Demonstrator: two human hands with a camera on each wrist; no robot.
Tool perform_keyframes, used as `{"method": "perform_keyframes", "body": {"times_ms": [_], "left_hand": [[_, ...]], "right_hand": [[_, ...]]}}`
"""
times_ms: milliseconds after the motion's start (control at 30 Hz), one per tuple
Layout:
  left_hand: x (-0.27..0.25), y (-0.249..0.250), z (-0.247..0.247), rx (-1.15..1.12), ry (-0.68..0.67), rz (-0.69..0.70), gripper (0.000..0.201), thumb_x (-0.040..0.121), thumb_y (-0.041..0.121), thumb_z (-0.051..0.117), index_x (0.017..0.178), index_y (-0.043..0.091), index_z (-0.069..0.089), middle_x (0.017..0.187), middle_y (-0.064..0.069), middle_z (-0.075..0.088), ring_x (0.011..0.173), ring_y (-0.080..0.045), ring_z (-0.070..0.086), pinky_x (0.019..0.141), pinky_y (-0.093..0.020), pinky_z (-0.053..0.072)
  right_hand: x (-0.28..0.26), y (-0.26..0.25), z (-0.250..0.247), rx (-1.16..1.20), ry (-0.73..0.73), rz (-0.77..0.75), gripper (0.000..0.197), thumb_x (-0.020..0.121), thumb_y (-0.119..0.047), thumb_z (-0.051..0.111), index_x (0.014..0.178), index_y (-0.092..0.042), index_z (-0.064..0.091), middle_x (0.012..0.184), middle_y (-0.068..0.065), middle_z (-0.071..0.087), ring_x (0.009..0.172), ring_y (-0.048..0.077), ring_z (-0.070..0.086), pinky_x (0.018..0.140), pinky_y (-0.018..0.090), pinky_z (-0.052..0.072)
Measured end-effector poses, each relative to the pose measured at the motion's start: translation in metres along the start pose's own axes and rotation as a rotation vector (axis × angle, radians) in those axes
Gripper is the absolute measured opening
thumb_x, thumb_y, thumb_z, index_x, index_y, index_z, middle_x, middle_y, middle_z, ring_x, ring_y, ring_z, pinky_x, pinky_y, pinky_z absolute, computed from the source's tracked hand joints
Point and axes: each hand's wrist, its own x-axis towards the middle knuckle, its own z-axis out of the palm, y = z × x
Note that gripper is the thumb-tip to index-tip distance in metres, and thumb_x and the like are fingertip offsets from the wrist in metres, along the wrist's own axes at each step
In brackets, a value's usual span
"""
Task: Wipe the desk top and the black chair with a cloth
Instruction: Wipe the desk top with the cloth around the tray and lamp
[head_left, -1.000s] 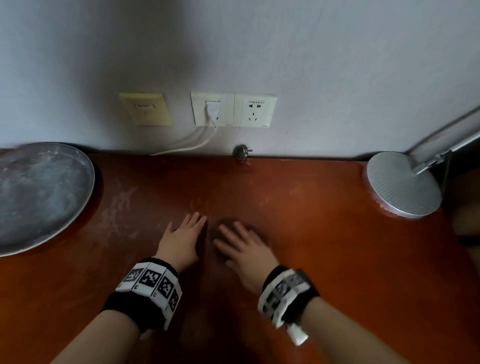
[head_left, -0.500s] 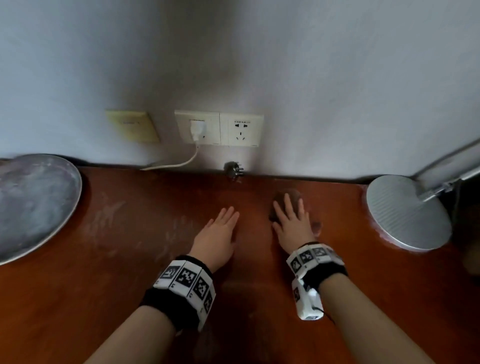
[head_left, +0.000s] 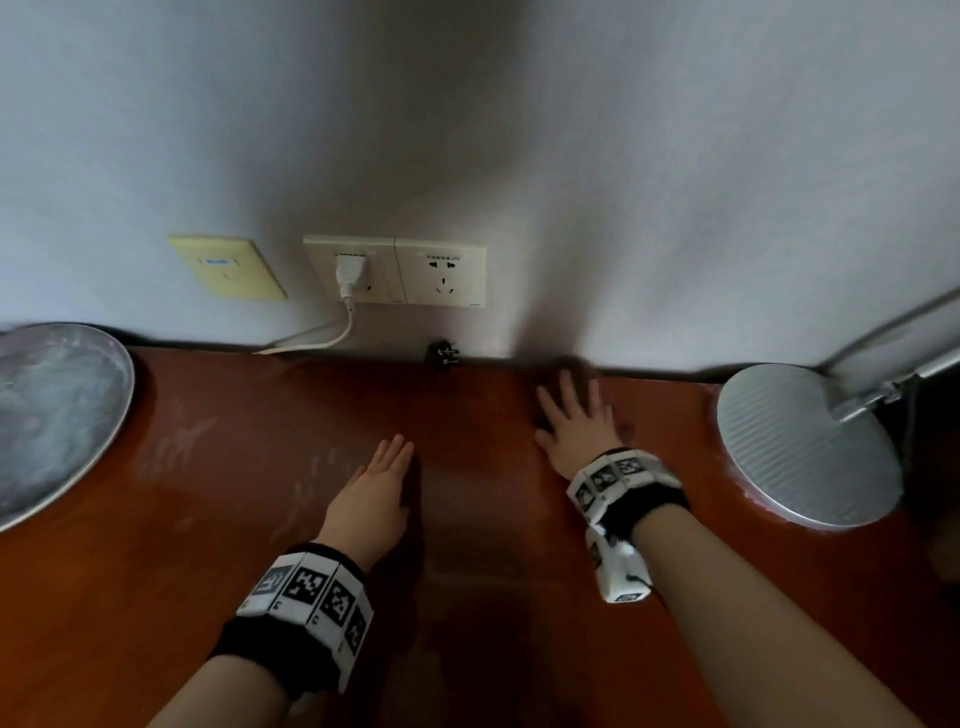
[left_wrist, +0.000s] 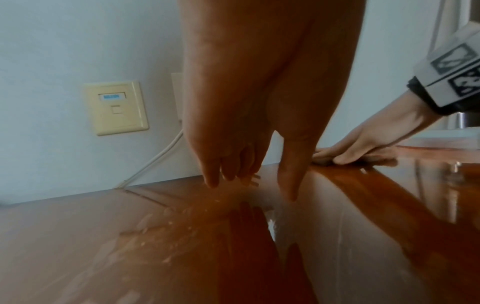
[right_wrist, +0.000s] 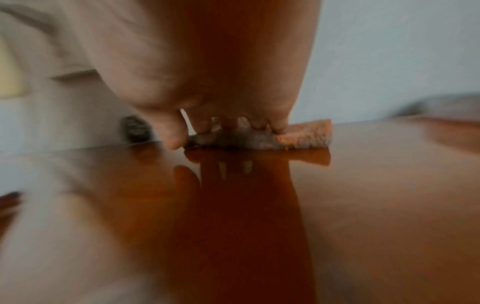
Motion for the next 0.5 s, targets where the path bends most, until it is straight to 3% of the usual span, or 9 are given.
{"method": "perform_keyframes", "body": {"times_ms": [100,200,300,433,500], "left_hand": [[0.002,0.005,-0.001,-0.014,0.032,-0.002,0.074,0.093,0.005,0.045,0.152,0.015,0.003,0.159,0.000,-0.003,0.146,-0.012,-0.003,0.116,-0.028,0.010],[-0.001,0.006,-0.003,-0.050,0.039,-0.033,0.077,0.089,-0.003,0.041,0.152,0.017,0.002,0.159,0.002,-0.004,0.146,-0.010,-0.003,0.116,-0.029,0.015],[-0.010,0.008,-0.002,-0.064,0.040,-0.004,0.078,0.088,-0.006,0.039,0.152,0.020,0.004,0.159,0.005,-0.003,0.146,-0.010,-0.003,0.117,-0.030,0.019],[-0.021,0.019,0.020,0.003,-0.034,0.130,0.068,0.098,0.008,0.039,0.152,0.026,0.002,0.158,0.007,-0.009,0.146,-0.012,-0.005,0.115,-0.029,0.020],[-0.019,0.027,0.036,0.015,0.020,0.138,0.066,0.098,0.015,0.041,0.151,0.028,0.002,0.158,0.006,-0.008,0.147,-0.016,-0.003,0.114,-0.030,0.022]], "right_hand": [[-0.026,-0.072,0.023,-0.027,-0.006,-0.320,0.060,0.099,-0.035,0.035,0.151,-0.029,0.006,0.157,0.003,-0.016,0.142,0.037,-0.016,0.115,0.054,0.002],[-0.069,-0.121,0.044,-0.114,-0.133,-0.552,0.056,0.100,-0.033,0.033,0.151,-0.027,0.010,0.158,0.000,-0.012,0.141,0.032,-0.023,0.114,0.050,-0.009],[-0.081,-0.112,0.045,-0.009,-0.149,-0.582,0.052,0.101,-0.026,0.035,0.150,-0.026,0.017,0.159,-0.004,-0.003,0.144,0.024,-0.015,0.118,0.045,-0.003],[-0.079,-0.072,0.023,0.189,-0.124,-0.476,0.057,0.099,-0.011,0.038,0.150,-0.018,0.014,0.159,-0.001,0.000,0.146,0.020,-0.003,0.115,0.027,0.004],[-0.087,-0.068,0.022,0.422,-0.050,-0.424,0.052,0.098,-0.007,0.040,0.147,-0.015,0.027,0.157,0.001,0.010,0.146,0.017,0.008,0.113,0.018,0.009]]}}
